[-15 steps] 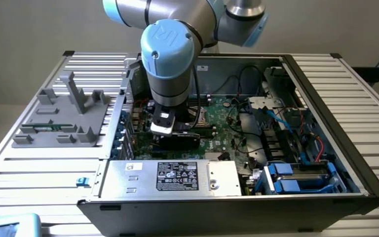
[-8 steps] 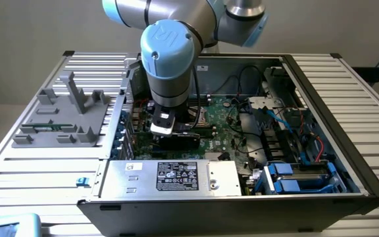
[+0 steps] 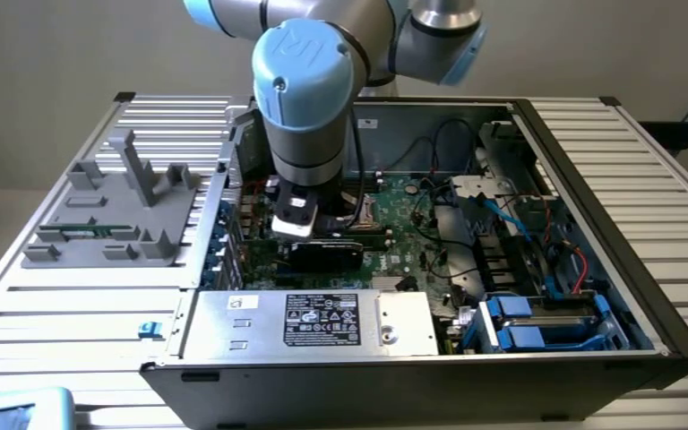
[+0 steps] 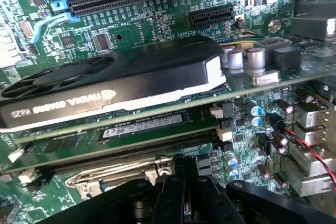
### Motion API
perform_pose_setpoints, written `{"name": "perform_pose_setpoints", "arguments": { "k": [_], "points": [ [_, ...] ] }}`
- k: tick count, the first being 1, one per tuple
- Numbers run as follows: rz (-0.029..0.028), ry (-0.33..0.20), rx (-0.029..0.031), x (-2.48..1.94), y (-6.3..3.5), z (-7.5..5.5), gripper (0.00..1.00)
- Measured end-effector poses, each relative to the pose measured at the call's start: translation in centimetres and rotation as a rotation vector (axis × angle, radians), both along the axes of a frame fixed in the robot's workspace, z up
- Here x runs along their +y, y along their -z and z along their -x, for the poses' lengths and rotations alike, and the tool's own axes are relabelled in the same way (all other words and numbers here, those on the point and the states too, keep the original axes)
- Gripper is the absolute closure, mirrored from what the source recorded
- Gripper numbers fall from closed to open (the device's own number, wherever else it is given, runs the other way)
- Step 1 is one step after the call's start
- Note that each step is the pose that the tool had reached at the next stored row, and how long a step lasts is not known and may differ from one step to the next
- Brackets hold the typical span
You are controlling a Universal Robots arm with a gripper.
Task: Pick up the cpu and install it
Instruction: 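Install the second cpu locking lever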
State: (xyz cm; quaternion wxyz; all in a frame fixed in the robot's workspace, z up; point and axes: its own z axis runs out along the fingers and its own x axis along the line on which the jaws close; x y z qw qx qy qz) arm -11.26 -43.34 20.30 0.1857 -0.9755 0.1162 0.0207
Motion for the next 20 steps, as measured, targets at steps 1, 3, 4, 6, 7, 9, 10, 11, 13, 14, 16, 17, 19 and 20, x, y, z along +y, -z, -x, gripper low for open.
{"name": "perform_pose_setpoints", "arguments": {
  "k": [1, 3, 4, 6, 7, 9, 10, 11, 13, 14, 16, 17, 19, 20],
  "points": [
    [0.0001, 0.0, 0.0001, 0.0, -0.44, 0.0, 0.88],
    [0.0001, 0.0, 0.0001, -0.01, -1.37, 0.0, 0.88],
    [0.0, 0.0, 0.0, -0.01, -1.82, 0.0, 0.88],
    [0.0001, 0.0, 0.0, -0.01, -2.72, 0.0, 0.88],
    [0.0, 0.0, 0.0, -0.01, -3.18, 0.0, 0.88],
    [0.0001, 0.0, -0.0001, -0.01, -4.11, 0.0, 0.88],
    [0.0001, 0.0, 0.0, 0.0, -4.56, 0.0, 0.88],
    [0.0001, 0.0, -0.0001, 0.01, -5.01, 0.0, 0.88],
    [0.0022, 0.0, -0.0003, 0.14, -5.69, 0.0, 0.88],
    [0.0042, 0.0, -0.0004, 0.22, -6.01, 0.0, 0.88],
    [0.0113, 0.0, -0.0009, 0.48, -6.54, -0.1, 0.88],
    [0.0187, 0.0, -0.001, 0.67, -6.71, -0.1, 0.88],
    [0.0434, 0.0, -0.0011, 1.03, -6.84, -0.1, 0.88],
    [0.0592, 0.0, -0.0013, 1.19, -6.87, -0.1, 0.88]
  ]
}}
